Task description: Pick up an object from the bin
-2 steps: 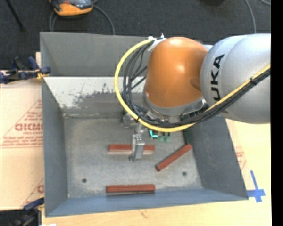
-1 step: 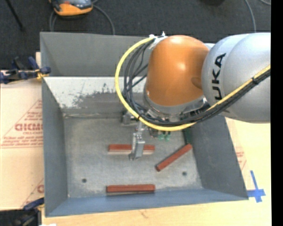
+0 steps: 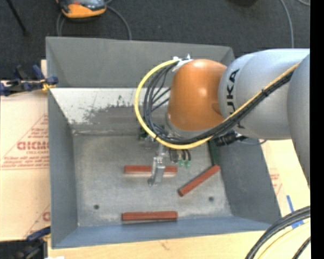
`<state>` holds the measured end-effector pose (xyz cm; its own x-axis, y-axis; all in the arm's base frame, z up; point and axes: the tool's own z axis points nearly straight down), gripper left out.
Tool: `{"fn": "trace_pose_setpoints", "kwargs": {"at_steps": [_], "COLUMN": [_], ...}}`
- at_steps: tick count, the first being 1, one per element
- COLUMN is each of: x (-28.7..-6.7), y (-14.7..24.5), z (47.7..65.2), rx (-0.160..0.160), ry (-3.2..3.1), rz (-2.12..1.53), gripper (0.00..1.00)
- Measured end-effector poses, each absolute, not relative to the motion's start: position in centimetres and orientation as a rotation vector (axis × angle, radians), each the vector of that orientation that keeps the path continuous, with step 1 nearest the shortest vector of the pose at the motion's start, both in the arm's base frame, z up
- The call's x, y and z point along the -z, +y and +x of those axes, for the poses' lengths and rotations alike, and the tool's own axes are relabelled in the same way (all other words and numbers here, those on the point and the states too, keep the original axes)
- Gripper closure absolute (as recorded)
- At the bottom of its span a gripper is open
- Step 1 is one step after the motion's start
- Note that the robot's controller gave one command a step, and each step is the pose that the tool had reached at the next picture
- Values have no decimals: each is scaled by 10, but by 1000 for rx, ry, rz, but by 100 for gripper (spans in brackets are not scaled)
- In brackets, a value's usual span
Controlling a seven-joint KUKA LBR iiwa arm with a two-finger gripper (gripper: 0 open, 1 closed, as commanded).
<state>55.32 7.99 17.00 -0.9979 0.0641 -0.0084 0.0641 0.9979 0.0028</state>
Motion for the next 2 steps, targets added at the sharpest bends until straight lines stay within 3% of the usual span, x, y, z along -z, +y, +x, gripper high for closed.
{"fn": "trace_pose_setpoints", "kwargs": {"at_steps": [1,2], "x": [-88,-52], "y": [52,46], "z": [579,585], "rx": [1,-3], "ry": [3132,3132], "rz": [-93,-46], "gripper": [0,0]}}
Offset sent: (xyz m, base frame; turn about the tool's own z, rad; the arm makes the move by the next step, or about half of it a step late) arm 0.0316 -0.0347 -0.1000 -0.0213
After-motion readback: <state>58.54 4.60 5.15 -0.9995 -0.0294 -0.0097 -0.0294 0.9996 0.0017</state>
